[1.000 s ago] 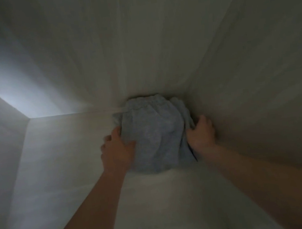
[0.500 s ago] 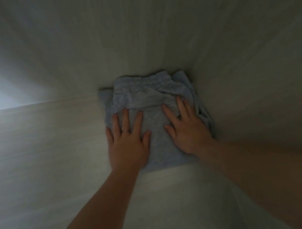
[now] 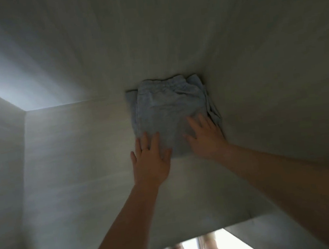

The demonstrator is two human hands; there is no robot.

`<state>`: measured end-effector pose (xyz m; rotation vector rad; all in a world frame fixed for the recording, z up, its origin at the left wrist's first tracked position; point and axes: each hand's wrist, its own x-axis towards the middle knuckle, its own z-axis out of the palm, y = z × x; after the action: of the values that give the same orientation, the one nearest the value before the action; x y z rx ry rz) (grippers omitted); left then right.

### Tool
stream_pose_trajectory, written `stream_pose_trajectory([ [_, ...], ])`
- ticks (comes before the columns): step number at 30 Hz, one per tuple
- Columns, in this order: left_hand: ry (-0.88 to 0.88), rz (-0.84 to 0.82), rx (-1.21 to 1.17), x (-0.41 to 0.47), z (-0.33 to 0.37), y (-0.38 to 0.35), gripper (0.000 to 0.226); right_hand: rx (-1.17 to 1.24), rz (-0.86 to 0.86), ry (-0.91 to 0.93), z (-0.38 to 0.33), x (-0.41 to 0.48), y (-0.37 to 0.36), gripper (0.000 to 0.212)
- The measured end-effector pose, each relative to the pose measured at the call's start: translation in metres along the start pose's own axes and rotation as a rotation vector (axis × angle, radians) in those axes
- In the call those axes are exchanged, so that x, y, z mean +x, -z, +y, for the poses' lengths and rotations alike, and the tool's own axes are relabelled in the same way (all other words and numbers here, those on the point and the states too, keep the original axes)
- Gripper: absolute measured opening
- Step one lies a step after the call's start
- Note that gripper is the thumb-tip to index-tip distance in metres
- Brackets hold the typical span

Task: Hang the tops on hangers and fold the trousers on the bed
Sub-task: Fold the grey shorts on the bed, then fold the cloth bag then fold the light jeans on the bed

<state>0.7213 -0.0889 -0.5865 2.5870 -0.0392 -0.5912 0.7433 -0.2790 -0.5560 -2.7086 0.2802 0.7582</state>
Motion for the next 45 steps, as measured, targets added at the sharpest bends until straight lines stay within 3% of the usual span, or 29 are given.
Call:
stream_pose_trajectory([
  [5, 0.01, 0.08, -0.116, -0.088, 0.007, 0.019, 0.071, 0.132, 0.074, 0.054, -0.022, -0.086, 0.006, 0.066],
  [10, 0.092, 0.077, -0.278, -0.157, 0.004, 0.05, 0.097, 0.172, 0.121, 0.172, -0.039, -0.18, 0.009, 0.064],
  [16, 0.136, 0.228, -0.298, -0.262, 0.013, 0.086, 0.07, 0.054, 0.082, 0.416, -0.057, -0.264, 0.007, 0.064],
  [20, 0.224, 0.348, -0.286, -0.34, 0.015, 0.08, 0.065, 0.063, 0.035, 0.579, -0.062, -0.309, 0.002, 0.064],
  [24, 0.376, 0.45, -0.185, -0.424, 0.023, 0.064, 0.078, 0.115, -0.015, 0.76, -0.046, -0.349, 0.0, 0.062],
  [26, 0.449, 0.502, -0.16, -0.464, 0.031, 0.053, 0.068, 0.166, -0.038, 0.842, -0.036, -0.367, -0.005, 0.061],
  [34, 0.705, 0.646, -0.007, -0.595, 0.06, -0.012, 0.067, 0.285, -0.286, 1.041, -0.002, -0.428, -0.05, 0.072],
  [39, 0.878, 0.72, 0.045, -0.651, 0.067, -0.044, 0.073, 0.196, -0.415, 1.145, 0.009, -0.462, -0.089, 0.07],
  [42, 0.997, 0.788, 0.023, -0.674, 0.065, -0.058, 0.074, 0.174, -0.354, 1.169, 0.003, -0.481, -0.108, 0.072],
  [45, 1.098, 0.86, -0.009, -0.687, 0.063, -0.071, 0.074, 0.145, -0.082, 1.23, -0.008, -0.498, -0.119, 0.069],
])
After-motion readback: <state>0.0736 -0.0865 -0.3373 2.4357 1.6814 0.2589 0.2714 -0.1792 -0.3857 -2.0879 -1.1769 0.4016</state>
